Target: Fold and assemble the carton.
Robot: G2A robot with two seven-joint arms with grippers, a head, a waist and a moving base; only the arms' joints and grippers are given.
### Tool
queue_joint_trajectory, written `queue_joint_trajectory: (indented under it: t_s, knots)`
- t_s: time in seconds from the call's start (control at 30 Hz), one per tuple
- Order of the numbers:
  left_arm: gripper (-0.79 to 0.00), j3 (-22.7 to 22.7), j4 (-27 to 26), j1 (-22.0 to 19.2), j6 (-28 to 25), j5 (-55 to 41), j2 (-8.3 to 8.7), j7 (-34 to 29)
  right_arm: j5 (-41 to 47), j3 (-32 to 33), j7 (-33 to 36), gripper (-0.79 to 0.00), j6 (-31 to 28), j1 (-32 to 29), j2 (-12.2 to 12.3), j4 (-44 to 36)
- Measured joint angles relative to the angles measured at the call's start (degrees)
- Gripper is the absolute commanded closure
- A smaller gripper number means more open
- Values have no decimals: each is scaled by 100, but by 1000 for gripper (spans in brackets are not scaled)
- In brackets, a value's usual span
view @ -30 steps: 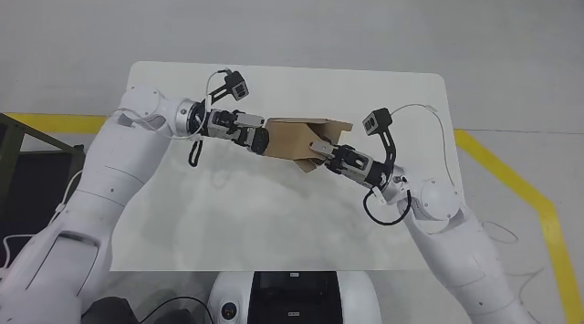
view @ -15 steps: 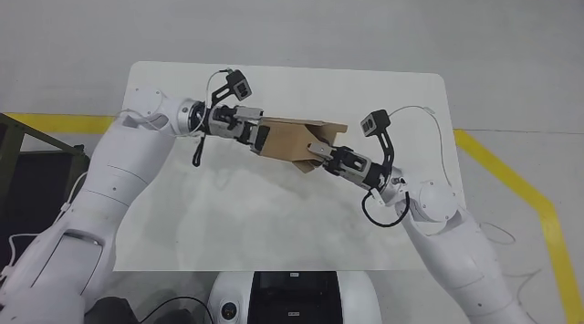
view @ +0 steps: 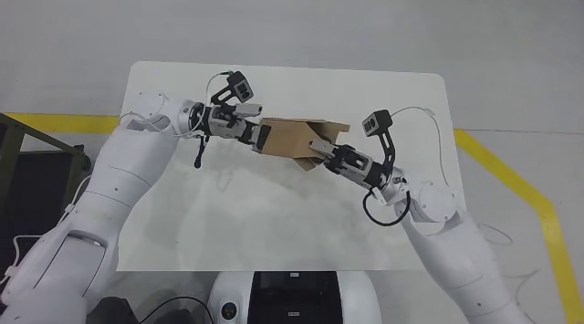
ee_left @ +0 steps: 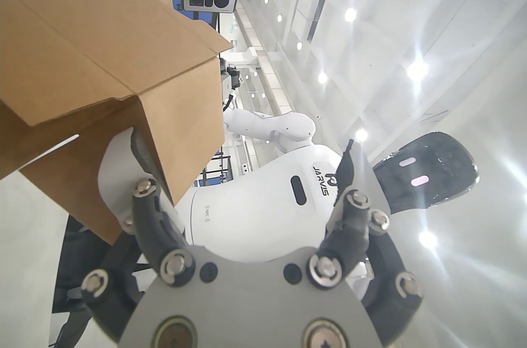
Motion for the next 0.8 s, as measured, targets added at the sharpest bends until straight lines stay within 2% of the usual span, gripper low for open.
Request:
queue_joint_trajectory:
  t_s: [0.1,0.2,0.6,0.8]
  knots:
    - [-474,-7,-14,6,-24,-34,-3,0,105,4,8,0,-7,-1,-8,33]
    - [-397,-21,-25,21,-46,-102,-4,0,179,34,12,0,-6,2,-12,70]
    - [-308,-22,27,26,-8,-45,13,0,217,64,68,0,36,5,-22,118]
    - [-231,32,20,3,-20,113,29,0,209,65,76,0,42,4,-28,120]
